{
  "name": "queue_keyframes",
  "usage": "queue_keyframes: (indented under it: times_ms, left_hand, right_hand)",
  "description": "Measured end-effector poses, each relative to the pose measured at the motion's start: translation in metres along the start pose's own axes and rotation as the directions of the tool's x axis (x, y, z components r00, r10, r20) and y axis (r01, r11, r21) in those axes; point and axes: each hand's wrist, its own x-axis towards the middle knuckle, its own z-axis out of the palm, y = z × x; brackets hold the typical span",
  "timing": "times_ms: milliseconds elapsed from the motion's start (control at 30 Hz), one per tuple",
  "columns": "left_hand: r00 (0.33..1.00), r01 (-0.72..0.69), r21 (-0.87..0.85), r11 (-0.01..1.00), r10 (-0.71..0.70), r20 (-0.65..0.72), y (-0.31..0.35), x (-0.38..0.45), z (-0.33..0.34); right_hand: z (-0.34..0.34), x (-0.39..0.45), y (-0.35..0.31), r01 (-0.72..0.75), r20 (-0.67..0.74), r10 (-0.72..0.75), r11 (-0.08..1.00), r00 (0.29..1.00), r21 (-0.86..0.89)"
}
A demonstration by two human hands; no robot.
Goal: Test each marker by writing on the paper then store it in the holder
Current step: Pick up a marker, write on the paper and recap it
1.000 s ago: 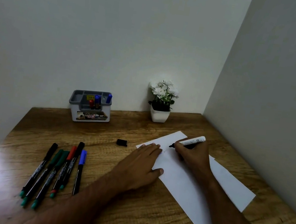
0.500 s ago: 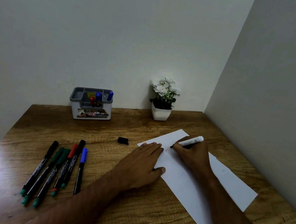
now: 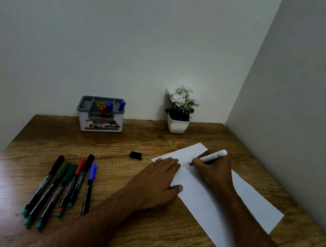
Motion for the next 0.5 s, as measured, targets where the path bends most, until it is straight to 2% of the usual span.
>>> queue_keyframes:
  times_ms: [200, 500]
  left_hand:
    - [1.000, -0.010, 0.000, 1.000, 0.010, -0.011, -0.0024, 0.0004, 0.0018]
    - [1.000, -0.004, 0.001, 1.000, 0.004, -0.010, -0.0020, 0.0010, 0.0020]
  right_hand:
    - [0.0010, 0.0019, 0.0025, -0.028, -0.049, 0.030, 0.999, 0.998, 0.040]
    - [0.0018, 0.0046, 0.0056, -0.047, -0.041, 0.048, 0.998, 0.998, 0.031]
